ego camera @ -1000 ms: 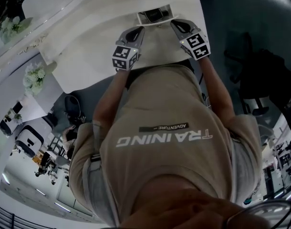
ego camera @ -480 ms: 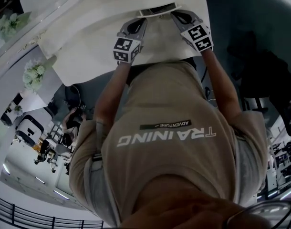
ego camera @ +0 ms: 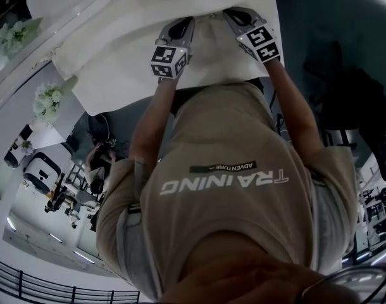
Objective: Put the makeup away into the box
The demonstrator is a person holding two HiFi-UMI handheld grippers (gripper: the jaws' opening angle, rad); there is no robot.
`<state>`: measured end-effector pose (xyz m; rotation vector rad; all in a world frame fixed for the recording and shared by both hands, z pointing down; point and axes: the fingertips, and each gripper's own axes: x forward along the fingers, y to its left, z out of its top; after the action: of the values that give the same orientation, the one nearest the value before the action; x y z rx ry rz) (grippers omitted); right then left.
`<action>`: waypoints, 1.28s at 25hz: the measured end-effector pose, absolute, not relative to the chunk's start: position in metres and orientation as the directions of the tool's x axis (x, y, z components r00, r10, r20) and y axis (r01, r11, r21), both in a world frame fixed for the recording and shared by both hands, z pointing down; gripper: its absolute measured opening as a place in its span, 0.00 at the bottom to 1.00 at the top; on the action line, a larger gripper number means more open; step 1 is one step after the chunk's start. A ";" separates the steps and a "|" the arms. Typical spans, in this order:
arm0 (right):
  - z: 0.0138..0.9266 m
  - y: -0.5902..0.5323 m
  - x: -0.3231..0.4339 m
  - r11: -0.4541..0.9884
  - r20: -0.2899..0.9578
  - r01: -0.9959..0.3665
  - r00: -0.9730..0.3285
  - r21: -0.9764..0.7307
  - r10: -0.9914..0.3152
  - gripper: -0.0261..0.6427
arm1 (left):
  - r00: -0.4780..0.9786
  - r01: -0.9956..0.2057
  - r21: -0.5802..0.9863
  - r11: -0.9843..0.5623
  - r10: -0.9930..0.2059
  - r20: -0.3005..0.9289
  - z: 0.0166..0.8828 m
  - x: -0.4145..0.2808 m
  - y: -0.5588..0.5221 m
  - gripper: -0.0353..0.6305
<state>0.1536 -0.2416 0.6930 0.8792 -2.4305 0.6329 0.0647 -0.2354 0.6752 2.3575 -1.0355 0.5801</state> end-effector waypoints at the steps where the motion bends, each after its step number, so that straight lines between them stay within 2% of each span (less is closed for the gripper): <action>1: 0.693 -0.245 0.153 0.685 0.571 -0.682 -0.678 -0.255 -0.463 0.05 | 0.618 -0.768 0.269 -0.582 -0.559 0.553 0.675 0.063 -0.238 0.06; 15: 0.697 -0.254 0.148 0.658 0.572 -0.705 -0.664 -0.264 -0.482 0.05 | 0.604 -0.783 0.282 -0.554 -0.570 0.557 0.686 0.056 -0.246 0.06; 32: 0.652 -0.161 0.102 0.659 0.622 -0.724 -0.615 -0.202 -0.485 0.05 | 0.615 -0.784 0.308 -0.539 -0.602 0.509 0.643 -0.025 -0.156 0.06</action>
<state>0.1019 -0.1610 0.6524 0.9371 -2.3483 0.6013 -0.0249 -0.1557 0.6433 2.3284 -1.0913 0.4710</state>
